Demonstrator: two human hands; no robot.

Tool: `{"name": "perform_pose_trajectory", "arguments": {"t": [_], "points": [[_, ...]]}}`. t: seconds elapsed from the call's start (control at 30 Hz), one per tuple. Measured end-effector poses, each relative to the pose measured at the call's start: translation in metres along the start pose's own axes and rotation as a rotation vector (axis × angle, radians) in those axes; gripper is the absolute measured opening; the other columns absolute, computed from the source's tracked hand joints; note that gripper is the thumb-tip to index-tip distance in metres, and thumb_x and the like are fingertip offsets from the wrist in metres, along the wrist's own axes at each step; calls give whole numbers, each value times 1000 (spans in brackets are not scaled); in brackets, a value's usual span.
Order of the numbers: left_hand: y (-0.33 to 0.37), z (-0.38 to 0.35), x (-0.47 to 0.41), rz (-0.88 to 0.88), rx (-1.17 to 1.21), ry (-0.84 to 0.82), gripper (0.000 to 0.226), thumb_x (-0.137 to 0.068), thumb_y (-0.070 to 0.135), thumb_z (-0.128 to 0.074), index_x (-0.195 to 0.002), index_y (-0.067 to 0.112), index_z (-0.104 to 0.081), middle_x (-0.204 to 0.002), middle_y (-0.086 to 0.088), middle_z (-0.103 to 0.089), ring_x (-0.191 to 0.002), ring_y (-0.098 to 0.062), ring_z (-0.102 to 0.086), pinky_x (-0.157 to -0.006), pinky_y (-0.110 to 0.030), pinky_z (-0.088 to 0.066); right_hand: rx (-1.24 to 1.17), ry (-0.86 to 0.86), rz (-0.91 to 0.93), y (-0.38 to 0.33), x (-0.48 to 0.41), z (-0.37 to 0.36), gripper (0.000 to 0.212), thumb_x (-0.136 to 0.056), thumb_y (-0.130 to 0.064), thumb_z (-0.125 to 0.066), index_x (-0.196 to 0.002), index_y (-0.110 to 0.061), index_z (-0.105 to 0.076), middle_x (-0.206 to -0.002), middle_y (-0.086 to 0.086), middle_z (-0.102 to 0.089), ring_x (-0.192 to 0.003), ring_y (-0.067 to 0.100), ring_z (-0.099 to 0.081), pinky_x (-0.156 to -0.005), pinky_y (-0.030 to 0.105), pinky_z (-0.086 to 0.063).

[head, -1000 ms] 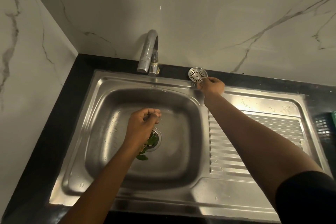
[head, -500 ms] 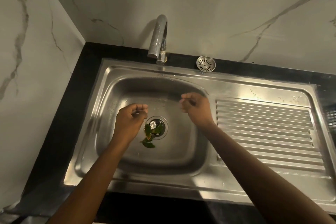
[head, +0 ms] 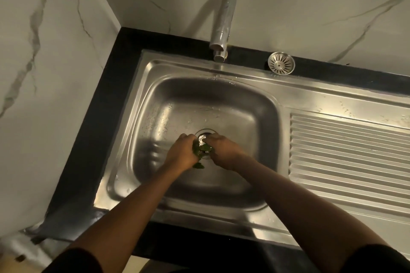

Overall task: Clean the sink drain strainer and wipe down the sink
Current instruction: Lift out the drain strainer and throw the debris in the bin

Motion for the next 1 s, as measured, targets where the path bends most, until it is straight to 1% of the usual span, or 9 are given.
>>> {"name": "perform_pose_trajectory", "arguments": {"t": [0.1, 0.23, 0.4, 0.57, 0.63, 0.73, 0.8, 0.9, 1.0], "points": [[-8, -14, -11, 18, -48, -1, 53, -82, 19, -83, -131, 19, -63, -125, -8, -59, -108, -29, -68, -93, -41, -58, 92, -54, 21, 4, -12, -14, 64, -87, -2, -62, -147, -19, -50, -152, 5, -49, -131, 29, -56, -100, 41, -55], [-17, -29, -20, 40, -93, -15, 56, -83, 20, -84, -134, 20, -61, -128, -9, -57, -112, -30, -67, -96, -42, -58, 189, -83, 46, 7, -21, -22, 73, -87, -3, -66, -154, -24, -43, -159, 2, -40, -134, 31, -54, -98, 42, -54], [-22, -43, -20, 13, -146, -51, 68, -77, 29, -91, -135, 14, -58, -129, -11, -54, -110, -31, -66, -99, -44, -57, 285, -136, 68, 4, -34, -28, 74, -85, -6, -71, -152, -19, -44, -156, 4, -41, -134, 31, -53, -101, 42, -54], [-25, -49, -17, -37, -214, -26, 47, -86, 20, -84, -127, 16, -63, -132, -8, -55, -106, -27, -66, -94, -38, -59, 377, -175, 64, 6, -42, -32, 76, -84, -15, -75, -152, -22, -42, -153, 6, -48, -134, 31, -53, -105, 43, -50], [-24, -50, -16, -55, -218, -37, 35, -91, 10, -74, -125, 12, -65, -131, -10, -56, -108, -28, -65, -95, -37, -58, 421, -182, 58, 7, -44, -35, 78, -84, -21, -76, -154, -23, -40, -154, 6, -49, -137, 30, -51, -109, 42, -45], [-19, -50, -20, -73, -260, -42, 30, -94, 6, -67, -124, 7, -67, -129, -15, -60, -111, -32, -66, -94, -37, -54, 449, -167, 51, 7, -45, -38, 74, -86, -30, -74, -153, -22, -43, -152, 6, -52, -136, 29, -53, -112, 42, -43], [-16, -50, -23, -85, -280, -56, 30, -94, 5, -66, -123, 7, -70, -127, -16, -64, -112, -33, -67, -95, -39, -54, 448, -159, 46, 7, -45, -40, 65, -86, -32, -73, -146, -22, -50, -145, 5, -58, -128, 29, -59, -106, 42, -47], [-16, -49, -26, -90, -298, -76, 27, -95, 5, -63, -120, 7, -72, -123, -17, -68, -112, -37, -69, -95, -43, -56, 377, -127, 0, 13, -45, -45, 49, -83, -25, -70, -131, -22, -58, -132, 5, -66, -114, 31, -65, -91, 39, -52], [-19, -48, -27, -99, -353, -68, 24, -98, 8, -61, -119, 8, -73, -122, -18, -70, -111, -38, -70, -93, -44, -57, 331, -101, -24, 11, -39, -42, 47, -86, -20, -68, -132, -16, -57, -130, 9, -66, -109, 34, -69, -83, 38, -55]]}}
Point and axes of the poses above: each hand's wrist, its own x-axis away from the middle knuckle, its own z-axis out of the back of the hand, y = z × x, the point moved 6 cm from there along -x, towards the middle knuckle
